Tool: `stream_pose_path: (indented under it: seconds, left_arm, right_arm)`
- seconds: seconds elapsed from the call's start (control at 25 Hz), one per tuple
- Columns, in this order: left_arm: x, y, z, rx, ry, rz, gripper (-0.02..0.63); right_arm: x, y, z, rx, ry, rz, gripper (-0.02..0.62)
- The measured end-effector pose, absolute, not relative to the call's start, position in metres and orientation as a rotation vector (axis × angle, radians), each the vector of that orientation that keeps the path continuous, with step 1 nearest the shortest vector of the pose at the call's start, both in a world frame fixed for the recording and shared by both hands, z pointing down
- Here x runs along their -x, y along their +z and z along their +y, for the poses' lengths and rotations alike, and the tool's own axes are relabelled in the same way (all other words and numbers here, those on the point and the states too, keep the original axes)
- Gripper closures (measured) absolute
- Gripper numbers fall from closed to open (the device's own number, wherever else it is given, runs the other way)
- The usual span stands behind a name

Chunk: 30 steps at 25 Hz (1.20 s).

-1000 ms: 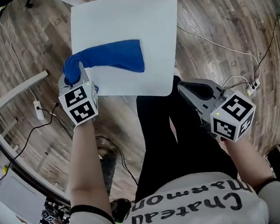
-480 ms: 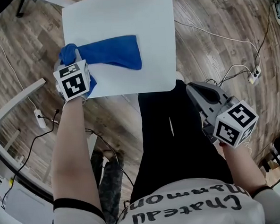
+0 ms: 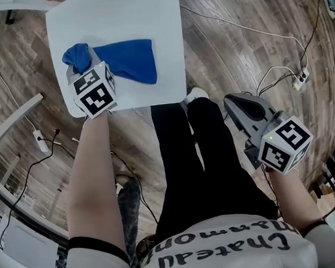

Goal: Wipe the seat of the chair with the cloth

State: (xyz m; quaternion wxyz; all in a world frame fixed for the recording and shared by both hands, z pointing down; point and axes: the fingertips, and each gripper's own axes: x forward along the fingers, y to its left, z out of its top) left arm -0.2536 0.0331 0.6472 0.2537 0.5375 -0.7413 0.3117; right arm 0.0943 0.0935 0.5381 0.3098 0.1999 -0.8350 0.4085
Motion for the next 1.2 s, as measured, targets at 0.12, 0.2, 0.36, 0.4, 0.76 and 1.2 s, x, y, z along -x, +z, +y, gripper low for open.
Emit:
stream_pose_path:
  seconds: [0.12,0.2,0.36,0.4,0.76,1.2]
  left_arm:
    - [0.213,0.649,0.023,-1.491,0.826,-1.99,0.57]
    - [0.193,0.648,0.017,-1.505,0.816,-1.967,0.571]
    - [0.149,0.645,0.001,-1.572,0.775,-1.915,0.569]
    - [0.136,0.644,-0.004,-1.594,0.761,-1.902,0.569]
    - [0.053,0.644,-0.027,-1.649,0.782,-1.85,0.569]
    - [-0.044,0.629,-0.03,-1.871,0.742,-1.568,0.571]
  right_arm:
    - [-0.114,0.539,0.09,-0.555,1.118,-2.205,0.581]
    - [-0.124,0.536,0.093,-0.552,1.127,-2.213,0.581]
    - [-0.151,0.533,0.091,-0.591,1.139,-2.219,0.581]
    - [-0.158,0.533,0.088,-0.609,1.148,-2.219,0.581]
    - [-0.202,0.527,0.08,-0.698,1.194,-2.227,0.581]
    - [-0.21,0.523,0.068,-0.735,1.175,-2.219,0.581]
